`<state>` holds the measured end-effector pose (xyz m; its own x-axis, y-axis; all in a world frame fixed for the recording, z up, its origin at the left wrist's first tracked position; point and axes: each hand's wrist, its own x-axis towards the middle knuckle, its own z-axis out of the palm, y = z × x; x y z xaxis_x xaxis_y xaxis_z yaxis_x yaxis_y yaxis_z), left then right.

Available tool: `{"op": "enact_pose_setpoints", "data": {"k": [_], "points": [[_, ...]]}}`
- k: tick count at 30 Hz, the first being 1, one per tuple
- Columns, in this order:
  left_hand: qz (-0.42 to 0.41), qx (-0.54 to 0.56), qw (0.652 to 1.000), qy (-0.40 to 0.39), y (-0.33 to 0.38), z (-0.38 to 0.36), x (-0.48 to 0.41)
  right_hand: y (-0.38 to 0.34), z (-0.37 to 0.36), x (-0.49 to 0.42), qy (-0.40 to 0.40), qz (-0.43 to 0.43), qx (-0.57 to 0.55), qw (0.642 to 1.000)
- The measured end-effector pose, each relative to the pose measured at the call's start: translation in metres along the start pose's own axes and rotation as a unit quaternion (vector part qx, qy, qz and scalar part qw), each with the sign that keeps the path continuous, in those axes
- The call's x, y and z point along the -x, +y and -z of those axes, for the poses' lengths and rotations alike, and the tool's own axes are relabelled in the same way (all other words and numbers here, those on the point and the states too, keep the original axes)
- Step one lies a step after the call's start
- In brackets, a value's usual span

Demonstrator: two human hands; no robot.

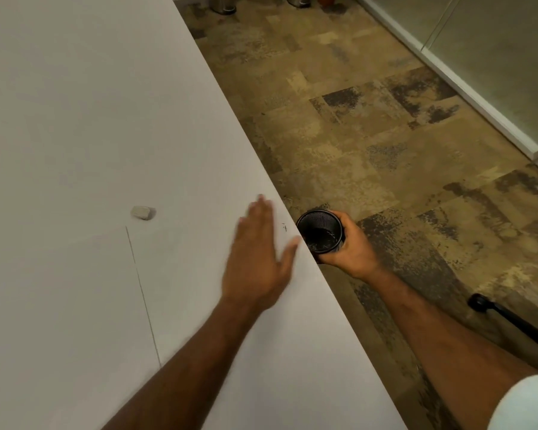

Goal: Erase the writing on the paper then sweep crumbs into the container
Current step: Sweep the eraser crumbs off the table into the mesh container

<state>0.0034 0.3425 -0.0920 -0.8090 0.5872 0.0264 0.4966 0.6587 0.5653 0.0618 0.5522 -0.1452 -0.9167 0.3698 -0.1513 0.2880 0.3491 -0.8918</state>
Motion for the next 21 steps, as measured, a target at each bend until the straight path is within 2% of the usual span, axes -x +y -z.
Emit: {"op": "enact_pose_setpoints", "data": {"k": [2,5,7,12,19,21], "points": [[0.065,-0.026,0.997,0.025,-0.027,0.018,0.009,0.001,0.000,0.000,0.011,-0.002,-0.002,1.000],[0.191,-0.087,0.978,0.006,-0.061,0.038,0.027,0.000,0.001,0.001,0.021,-0.010,-0.004,1.000],[0.220,-0.118,0.968,-0.015,-0.068,0.037,0.038,0.000,0.000,0.002,0.019,-0.011,-0.008,1.000],[0.135,-0.129,0.982,-0.024,-0.026,-0.005,0.027,0.002,0.000,0.002,0.018,-0.015,-0.016,1.000],[-0.033,-0.117,0.985,-0.123,0.048,-0.047,-0.016,-0.001,-0.003,0.002,-0.015,-0.013,-0.023,1.000],[-0.062,-0.074,0.988,-0.120,0.056,-0.042,-0.019,-0.003,-0.003,0.002,-0.014,-0.015,-0.022,1.000]]}}
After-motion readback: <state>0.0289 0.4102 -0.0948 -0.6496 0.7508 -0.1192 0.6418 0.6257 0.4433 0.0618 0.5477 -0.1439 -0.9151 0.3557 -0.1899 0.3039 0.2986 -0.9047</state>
